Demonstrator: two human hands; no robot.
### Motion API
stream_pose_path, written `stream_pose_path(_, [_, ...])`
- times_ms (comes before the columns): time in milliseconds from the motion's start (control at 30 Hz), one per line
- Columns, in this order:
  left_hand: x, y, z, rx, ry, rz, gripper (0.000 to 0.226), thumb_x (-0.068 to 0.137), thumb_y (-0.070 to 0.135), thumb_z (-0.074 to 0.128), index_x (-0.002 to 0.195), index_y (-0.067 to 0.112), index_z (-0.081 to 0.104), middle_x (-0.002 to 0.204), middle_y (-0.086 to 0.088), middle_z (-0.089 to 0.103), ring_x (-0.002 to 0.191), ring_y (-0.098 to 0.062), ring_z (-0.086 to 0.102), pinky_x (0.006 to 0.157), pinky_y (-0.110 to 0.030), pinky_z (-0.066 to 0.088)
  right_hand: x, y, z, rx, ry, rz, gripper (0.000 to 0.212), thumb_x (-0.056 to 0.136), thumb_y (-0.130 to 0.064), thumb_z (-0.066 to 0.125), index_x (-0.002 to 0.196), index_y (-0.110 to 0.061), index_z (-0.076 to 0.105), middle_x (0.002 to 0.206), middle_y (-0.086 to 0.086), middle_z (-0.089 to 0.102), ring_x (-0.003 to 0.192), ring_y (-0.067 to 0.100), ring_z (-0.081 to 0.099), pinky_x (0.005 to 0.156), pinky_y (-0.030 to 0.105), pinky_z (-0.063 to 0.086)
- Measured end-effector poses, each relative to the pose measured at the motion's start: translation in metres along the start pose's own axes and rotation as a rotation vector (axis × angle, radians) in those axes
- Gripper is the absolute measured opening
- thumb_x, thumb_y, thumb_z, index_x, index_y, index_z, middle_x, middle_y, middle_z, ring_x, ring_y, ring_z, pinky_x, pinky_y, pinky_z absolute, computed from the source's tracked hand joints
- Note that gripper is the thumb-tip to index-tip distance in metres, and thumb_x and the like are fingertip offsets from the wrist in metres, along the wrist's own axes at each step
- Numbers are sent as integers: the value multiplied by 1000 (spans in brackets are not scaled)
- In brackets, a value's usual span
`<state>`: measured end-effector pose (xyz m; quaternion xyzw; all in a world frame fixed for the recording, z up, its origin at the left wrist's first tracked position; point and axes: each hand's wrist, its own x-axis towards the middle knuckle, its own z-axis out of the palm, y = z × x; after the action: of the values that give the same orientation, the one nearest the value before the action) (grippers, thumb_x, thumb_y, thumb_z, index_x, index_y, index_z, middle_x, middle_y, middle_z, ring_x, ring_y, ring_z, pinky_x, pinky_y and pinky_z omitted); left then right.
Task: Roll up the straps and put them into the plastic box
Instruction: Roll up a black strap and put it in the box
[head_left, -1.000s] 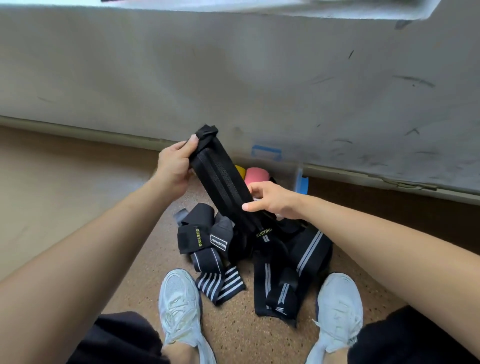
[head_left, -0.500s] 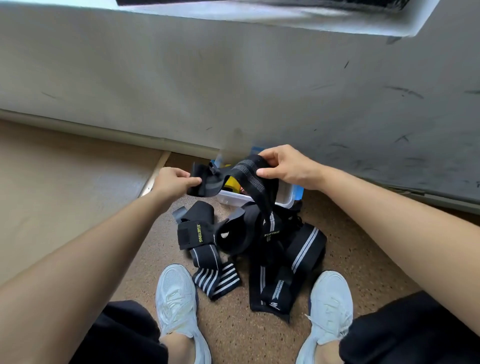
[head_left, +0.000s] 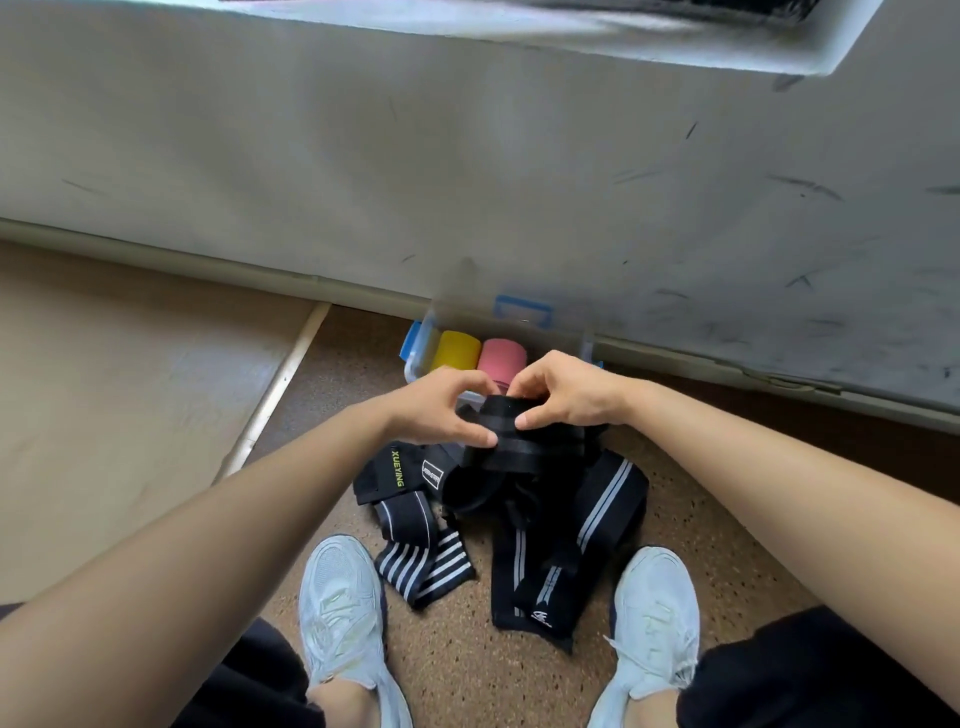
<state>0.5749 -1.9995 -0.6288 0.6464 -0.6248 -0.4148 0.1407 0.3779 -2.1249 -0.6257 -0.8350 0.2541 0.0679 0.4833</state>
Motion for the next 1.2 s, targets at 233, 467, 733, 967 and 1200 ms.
stream_pose_path(233, [-10,-12,-24,-173,-36,-73,28,86,14,81,77,18,55,69,10,56,65,-6,51,69,-31,40,3,35,21,-62,-120,142,33,88,-23,79,116,-11,69,116,1,72,107,17,67,100,35,50])
stream_pose_path(467, [-42,-51,-49,-213,152,-309,28,86,-2,73,79,11,50,73,-3,60,70,-17,62,62,-24,49,11,59,41,-62,64,153,33,92,-14,75,123,-7,69,122,4,70,113,16,65,101,28,50])
stream_pose_path(733, [-20,-22,-18,-128,-56,-174,85,77,37,87,151,31,45,144,12,51,133,-8,47,106,-29,36,12,-12,16,315,92,68,18,87,-8,80,100,-6,69,76,8,68,62,10,54,52,20,46])
stream_pose_path(967, [-7,-14,9,-105,14,-32,39,78,40,89,110,26,70,107,10,74,102,-5,68,94,-30,53,8,-8,16,331,41,86,23,86,-16,82,102,-5,70,78,0,72,69,7,62,62,22,50])
stream_pose_path(1200, [-19,-36,-24,-271,316,-142,40,72,30,88,79,2,61,84,-16,73,82,-27,73,78,-51,58,1,18,11,229,94,126,15,96,-10,70,95,4,72,85,13,76,67,6,66,61,11,46])
